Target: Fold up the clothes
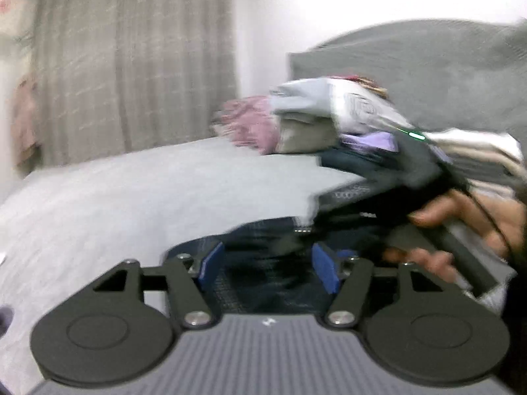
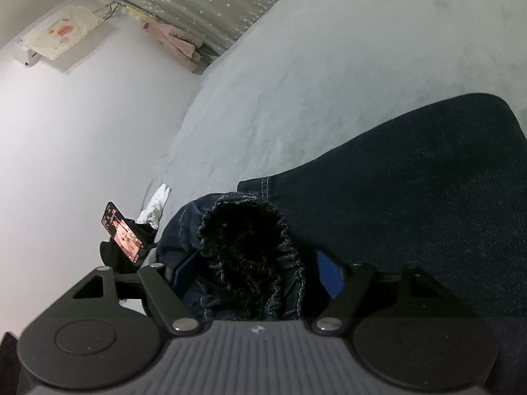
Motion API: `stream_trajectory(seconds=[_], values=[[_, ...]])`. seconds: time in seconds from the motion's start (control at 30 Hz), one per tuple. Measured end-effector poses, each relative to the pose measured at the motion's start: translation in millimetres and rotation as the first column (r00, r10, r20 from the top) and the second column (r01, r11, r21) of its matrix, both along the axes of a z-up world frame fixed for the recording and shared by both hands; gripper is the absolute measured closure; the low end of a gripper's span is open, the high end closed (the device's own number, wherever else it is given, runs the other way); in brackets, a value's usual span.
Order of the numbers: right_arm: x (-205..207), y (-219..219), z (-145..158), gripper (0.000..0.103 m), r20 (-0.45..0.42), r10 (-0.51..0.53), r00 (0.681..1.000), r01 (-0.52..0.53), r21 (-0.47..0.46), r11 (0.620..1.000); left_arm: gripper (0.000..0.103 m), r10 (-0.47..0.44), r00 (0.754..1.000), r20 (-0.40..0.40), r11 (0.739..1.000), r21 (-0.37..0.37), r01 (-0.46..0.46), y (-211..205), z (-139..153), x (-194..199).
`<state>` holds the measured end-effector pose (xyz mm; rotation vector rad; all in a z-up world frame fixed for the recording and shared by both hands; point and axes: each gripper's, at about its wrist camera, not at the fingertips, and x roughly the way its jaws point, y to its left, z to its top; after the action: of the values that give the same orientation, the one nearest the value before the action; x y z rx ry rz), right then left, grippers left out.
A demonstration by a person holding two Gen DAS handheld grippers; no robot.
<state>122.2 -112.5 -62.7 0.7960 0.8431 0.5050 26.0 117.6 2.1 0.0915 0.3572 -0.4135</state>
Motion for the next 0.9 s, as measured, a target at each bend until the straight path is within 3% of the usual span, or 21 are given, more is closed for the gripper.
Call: stream_trajectory(seconds=[0.13,0.27,0.4,0.5,0.6,0.67,0.73,0.8,0.83,0.9], values=[[0,-12,-4,0.025,-0.026,-0.011,1.0,0.013,0.103,0.995,0.039,0.101,0.991,-0.084,0.993,-0.05,-0.105,23,-3,22],[0,-7,-7,0.024,-0.019,0.018,1.0,-0.016,0.098,0.995,0.041,0.02,0.978,-0.206,0.988,-0.146,-0.051,29,-11,31],[-5,-3,-2,0.023,-0.003,0.08,0.997,-0.078,0.215,0.973,0.029,-0.017,0.988,-0.156,1.0,-0.026,0.013,-2,-21,15],[-11,-5,10,0.023,0.028,0.09,0.996,-0.094,0.244,0.965,0.024,-0.019,0.992,-0.128,0.998,0.054,0.026,-23,-26,14],[-15,-5,14,0.027,0.041,0.079,0.996,-0.085,0.164,0.983,0.024,-0.042,0.994,-0.104,0.998,0.052,0.048,-31,-26,13],[-15,7,12,0.029,0.047,0.073,0.996,-0.071,-0.027,0.997,0.024,-0.099,0.989,-0.107,0.995,0.011,0.101,-37,-25,12],[-15,16,7,0.037,0.057,0.084,0.995,-0.077,-0.11,0.991,0.021,-0.122,0.986,-0.11,0.991,0.044,0.127,-48,-30,10],[-16,26,5,0.058,0.08,0.097,0.992,-0.081,-0.177,0.981,0.018,-0.135,0.985,-0.105,0.982,0.119,0.147,-61,-38,7],[-17,29,10,0.062,0.099,0.107,0.989,-0.084,-0.208,0.974,0.018,-0.138,0.985,-0.101,0.978,0.145,0.152,-66,-41,6],[-18,27,21,0.073,0.122,0.115,0.986,-0.092,-0.179,0.98,0.023,-0.148,0.984,-0.098,0.973,0.163,0.163,-70,-42,6]])
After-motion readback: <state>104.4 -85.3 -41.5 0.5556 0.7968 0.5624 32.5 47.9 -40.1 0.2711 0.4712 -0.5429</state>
